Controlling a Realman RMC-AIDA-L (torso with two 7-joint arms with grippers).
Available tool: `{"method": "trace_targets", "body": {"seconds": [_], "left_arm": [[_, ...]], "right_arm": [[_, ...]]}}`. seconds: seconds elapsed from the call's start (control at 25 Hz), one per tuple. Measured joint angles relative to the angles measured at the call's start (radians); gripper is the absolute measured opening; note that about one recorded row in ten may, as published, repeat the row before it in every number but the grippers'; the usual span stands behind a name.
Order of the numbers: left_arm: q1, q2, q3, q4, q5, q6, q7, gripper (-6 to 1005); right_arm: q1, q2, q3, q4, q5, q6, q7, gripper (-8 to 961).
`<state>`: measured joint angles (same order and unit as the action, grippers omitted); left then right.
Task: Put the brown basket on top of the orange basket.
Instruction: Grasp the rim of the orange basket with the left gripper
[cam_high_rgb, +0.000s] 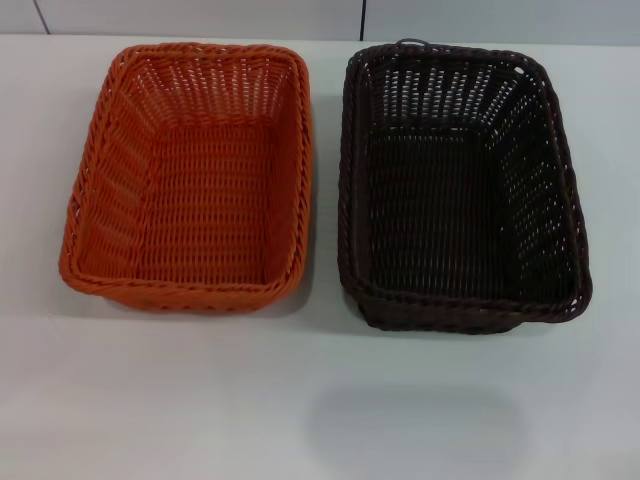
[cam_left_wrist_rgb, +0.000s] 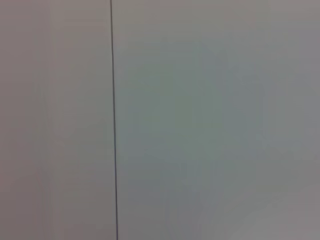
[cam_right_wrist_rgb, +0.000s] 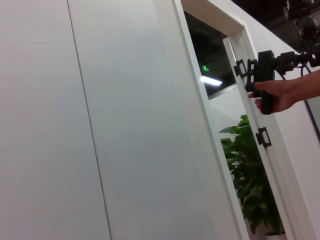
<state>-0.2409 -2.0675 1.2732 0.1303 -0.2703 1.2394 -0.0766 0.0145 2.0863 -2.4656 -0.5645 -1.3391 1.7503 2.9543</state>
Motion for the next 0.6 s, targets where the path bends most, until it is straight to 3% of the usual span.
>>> {"method": "trace_targets", "body": {"seconds": [0.6], "left_arm": [[0.001,0.000,-0.009,0.000,-0.004,-0.007,0.003,834]], "right_arm": [[0.001,0.002,-0.006,-0.009,-0.004,0.005,0.000,809]]}}
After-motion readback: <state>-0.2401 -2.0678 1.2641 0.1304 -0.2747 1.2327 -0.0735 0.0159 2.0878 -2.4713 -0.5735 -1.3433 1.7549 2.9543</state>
